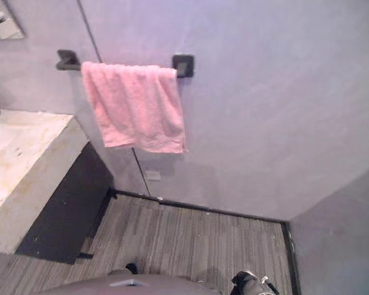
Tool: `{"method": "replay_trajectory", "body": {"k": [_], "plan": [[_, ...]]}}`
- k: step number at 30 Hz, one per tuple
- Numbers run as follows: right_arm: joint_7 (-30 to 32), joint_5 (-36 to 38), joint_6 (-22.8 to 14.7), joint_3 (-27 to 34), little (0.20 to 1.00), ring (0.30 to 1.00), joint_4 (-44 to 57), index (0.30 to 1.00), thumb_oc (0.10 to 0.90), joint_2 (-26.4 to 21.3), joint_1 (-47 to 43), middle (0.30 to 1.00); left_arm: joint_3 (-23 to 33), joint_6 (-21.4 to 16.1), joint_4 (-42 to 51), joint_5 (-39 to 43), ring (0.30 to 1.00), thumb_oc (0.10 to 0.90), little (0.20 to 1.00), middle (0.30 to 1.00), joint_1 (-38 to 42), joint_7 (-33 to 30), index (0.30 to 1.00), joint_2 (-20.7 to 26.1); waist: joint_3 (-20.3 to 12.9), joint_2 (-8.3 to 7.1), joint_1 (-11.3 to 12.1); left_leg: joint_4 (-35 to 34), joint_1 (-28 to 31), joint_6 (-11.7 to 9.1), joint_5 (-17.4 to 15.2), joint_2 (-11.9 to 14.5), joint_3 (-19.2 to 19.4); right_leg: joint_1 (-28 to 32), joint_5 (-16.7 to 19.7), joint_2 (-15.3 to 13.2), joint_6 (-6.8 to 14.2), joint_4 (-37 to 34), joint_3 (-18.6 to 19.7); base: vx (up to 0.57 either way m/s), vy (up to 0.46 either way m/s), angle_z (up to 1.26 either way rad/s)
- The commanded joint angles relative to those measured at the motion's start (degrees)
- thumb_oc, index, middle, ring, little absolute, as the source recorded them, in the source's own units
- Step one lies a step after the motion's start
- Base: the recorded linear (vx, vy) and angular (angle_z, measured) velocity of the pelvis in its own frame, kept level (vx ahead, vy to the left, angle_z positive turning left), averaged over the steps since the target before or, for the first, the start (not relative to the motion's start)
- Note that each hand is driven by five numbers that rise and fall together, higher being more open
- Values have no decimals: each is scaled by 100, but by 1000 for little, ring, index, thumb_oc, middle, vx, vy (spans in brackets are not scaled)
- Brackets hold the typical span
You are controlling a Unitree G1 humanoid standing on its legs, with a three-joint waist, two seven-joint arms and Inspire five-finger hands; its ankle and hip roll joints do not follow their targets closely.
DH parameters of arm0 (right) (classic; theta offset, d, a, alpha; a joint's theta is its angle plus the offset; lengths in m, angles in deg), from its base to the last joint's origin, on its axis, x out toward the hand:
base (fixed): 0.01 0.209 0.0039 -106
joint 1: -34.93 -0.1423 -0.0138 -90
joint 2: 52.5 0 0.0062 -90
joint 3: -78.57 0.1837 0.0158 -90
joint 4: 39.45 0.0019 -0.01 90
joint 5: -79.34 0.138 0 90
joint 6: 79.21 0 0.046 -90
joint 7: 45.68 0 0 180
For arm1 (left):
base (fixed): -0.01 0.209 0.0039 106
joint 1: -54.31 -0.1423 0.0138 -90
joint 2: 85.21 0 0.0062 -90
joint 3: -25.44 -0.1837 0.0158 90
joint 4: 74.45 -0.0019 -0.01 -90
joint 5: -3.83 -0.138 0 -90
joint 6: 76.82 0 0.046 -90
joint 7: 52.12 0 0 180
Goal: Organize the bathroom.
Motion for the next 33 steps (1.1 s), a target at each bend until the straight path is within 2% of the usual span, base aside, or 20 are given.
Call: {"method": "replay_trajectory", "body": {"k": [1,2,4,6,8,9,10,11,13,14,17,18,19,22,25,29,30,31,32,33], "plan": [[88,-36,152,51,900,900,156,900,800,-124,-274,900,90,37,-22,-245,900,800,900,900,218,-127,900,342,252,-598,-132,1571,251,-407,399,577,347,-159,745,-266,-268,-632,184,-147,-108,110],[86,-46,162,49,900,900,152,900,800,-122,-280,900,92,31,-21,-240,900,800,900,900,225,-134,900,341,259,-611,-137,1639,260,-412,388,580,345,-169,749,-262,-279,-630,171,-173,-125,75],[9,-182,235,58,900,900,159,900,800,-143,-334,900,181,-84,-28,-194,900,800,900,900,259,-204,900,325,264,-755,-128,2448,403,-526,322,514,383,-239,818,-231,-378,-739,-3,-195,-145,40],[-67,-267,244,73,900,900,218,900,800,-210,-336,900,241,-233,-55,-214,900,800,900,900,288,-214,900,297,171,-779,-189,3083,597,-754,460,362,531,-289,877,-126,-451,-954,-232,-239,-119,52],[-112,-294,251,92,900,900,263,900,800,-272,-334,900,225,-294,-59,-168,900,800,900,900,324,-211,900,288,122,-758,-257,3277,676,-850,557,269,617,-335,934,-81,-464,-1048,-338,-229,-2,50],[-116,-237,290,124,900,900,322,900,800,-357,-334,900,178,-335,-29,-139,900,800,900,900,404,-169,900,291,64,-658,-368,3025,849,-854,601,56,707,-473,1044,-21,-413,-1082,-482,-204,54,46],[-116,-230,296,126,900,900,328,900,800,-369,-333,900,174,-335,-27,-139,900,800,900,900,411,-163,900,288,58,-650,-381,2985,867,-854,604,31,708,-486,1054,-24,-402,-1080,-495,-311,132,56],[-96,-129,310,150,900,900,345,900,800,-460,-341,900,108,-318,22,-135,900,800,900,900,504,-108,900,294,31,-487,-486,2281,1103,-825,449,-262,795,-695,1109,81,-336,-1002,-623,-266,121,67],[2,-11,166,194,900,900,214,900,800,-506,-304,900,64,-292,80,-201,900,800,900,900,601,-19,900,310,7,-293,-745,1337,1516,-762,309,-372,1234,-1060,1250,247,-273,-945,-711,-326,134,98],[45,16,124,202,900,900,192,900,800,-491,-282,900,35,-293,115,-246,900,800,900,900,621,-17,900,315,23,-268,-815,1007,1622,-651,68,-465,1273,-1237,1364,260,-213,-901,-700,-187,73,76],[68,33,102,208,900,900,192,900,800,-479,-273,900,8,-296,149,-229,900,800,900,900,639,-32,900,322,44,-270,-851,819,1664,-524,-136,-545,1281,-1342,1454,234,-154,-879,-672,-195,80,88],[119,179,28,258,900,900,239,900,800,-423,-240,900,-66,-262,269,-272,900,800,900,900,715,-79,900,384,149,-295,-964,196,1770,3,-908,-918,1233,-1672,1831,107,118,-867,-501,-393,172,65],[119,177,25,265,900,900,269,900,800,-393,-227,900,-68,-275,280,-309,900,800,900,900,726,-57,900,407,184,-294,-1008,-6,1779,163,-1126,-1036,1182,-1771,1927,71,197,-866,-389,-438,191,107],[217,366,33,289,900,900,313,900,800,-329,-169,900,-45,-244,260,-431,900,800,900,900,765,-18,900,452,245,-314,-1070,-258,1694,401,-1431,-1193,1039,-1852,2092,13,344,-924,-92,-209,82,81],[197,364,27,329,900,900,321,900,800,-258,-140,900,-65,-263,218,-390,900,800,900,900,806,14,900,511,371,-377,-1156,-458,1486,701,-1861,-1386,823,-1952,2324,-100,562,-997,434,-211,79,43],[198,445,54,313,900,900,415,900,800,-227,-109,900,-182,-210,316,-394,900,800,900,900,887,40,900,562,526,-435,-1180,-494,1181,849,-1789,-1465,592,-2063,2556,-235,798,-1055,1052,-215,9,52],[219,501,41,343,900,900,425,900,800,-216,-79,900,-245,-167,348,-458,900,800,900,900,905,55,900,570,571,-432,-1234,-475,1097,917,-1763,-1473,419,-2110,2567,-271,840,-995,1527,-267,-82,-6],[268,644,28,402,900,900,440,900,800,-184,-11,900,-354,-78,420,-594,900,800,900,900,936,94,900,602,604,-455,-1388,-445,901,1024,-1594,-1495,161,-2260,2492,-294,794,-677,2507,-225,-82,25],[278,669,18,423,900,900,440,900,800,-176,9,900,-378,-44,437,-631,900,800,900,900,943,109,900,610,607,-427,-1430,-441,870,1045,-1583,-1481,84,-2275,2442,-268,799,-598,2730,-255,-98,97],[350,886,8,483,900,900,358,900,800,-130,78,900,-517,58,464,-801,900,800,900,900,1000,188,900,674,585,-278,-1604,-364,665,1076,-1530,-1414,-130,-2290,2178,-40,752,-37,3564,-188,-35,164]]}}
